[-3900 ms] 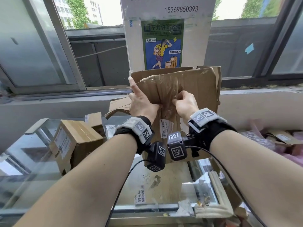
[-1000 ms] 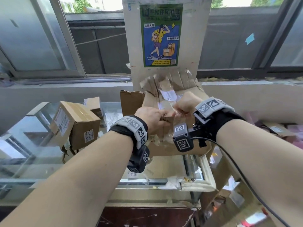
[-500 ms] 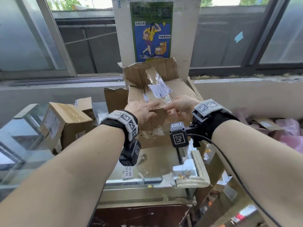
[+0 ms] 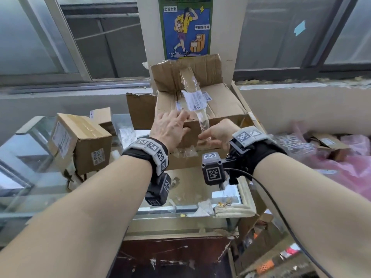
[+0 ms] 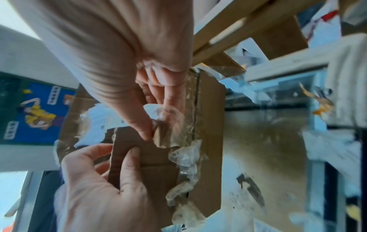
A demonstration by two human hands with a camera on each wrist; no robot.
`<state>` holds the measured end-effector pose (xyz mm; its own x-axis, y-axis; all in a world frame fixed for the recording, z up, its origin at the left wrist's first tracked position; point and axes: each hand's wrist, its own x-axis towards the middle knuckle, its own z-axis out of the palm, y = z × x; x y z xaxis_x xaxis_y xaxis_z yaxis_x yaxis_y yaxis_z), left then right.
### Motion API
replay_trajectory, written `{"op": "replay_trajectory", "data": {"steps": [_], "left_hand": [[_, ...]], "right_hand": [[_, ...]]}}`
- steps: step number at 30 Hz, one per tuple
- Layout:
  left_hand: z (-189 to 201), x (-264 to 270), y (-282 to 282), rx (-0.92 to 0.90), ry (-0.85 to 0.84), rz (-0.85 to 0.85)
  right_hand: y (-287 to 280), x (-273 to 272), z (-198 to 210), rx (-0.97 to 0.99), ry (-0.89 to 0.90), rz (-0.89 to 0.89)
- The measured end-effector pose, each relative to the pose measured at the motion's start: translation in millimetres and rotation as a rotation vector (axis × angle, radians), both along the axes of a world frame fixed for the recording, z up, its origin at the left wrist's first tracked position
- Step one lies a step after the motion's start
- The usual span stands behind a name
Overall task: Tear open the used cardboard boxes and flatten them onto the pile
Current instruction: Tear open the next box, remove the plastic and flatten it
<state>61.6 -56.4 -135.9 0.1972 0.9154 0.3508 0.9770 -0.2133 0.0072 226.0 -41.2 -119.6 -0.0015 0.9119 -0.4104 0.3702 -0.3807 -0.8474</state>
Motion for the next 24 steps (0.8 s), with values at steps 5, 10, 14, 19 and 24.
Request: {"op": "replay_trajectory", "data": {"steps": [5, 10, 14, 19, 24], "left_hand": [[-7, 7, -13, 0.205, -0.005, 0.03], [-25, 8, -18, 0.148, 0.089, 0.028], [-35, 12, -22, 0.028, 0.132, 0.139], [-36, 14, -18, 0.029, 0.128, 0.183], [-40, 12, -16, 0.058, 0.062, 0.19]], "right_hand": [[-13, 1, -6, -0.025, 0.022, 0.183], [-25, 5, -25, 0.216, 0.148, 0.109], [-25, 11, -54, 0.291, 0.137, 0.058], [-29, 5, -60, 0.351, 0.354, -0.064], [-28, -2, -68, 0.242, 0.506, -0.11]]}}
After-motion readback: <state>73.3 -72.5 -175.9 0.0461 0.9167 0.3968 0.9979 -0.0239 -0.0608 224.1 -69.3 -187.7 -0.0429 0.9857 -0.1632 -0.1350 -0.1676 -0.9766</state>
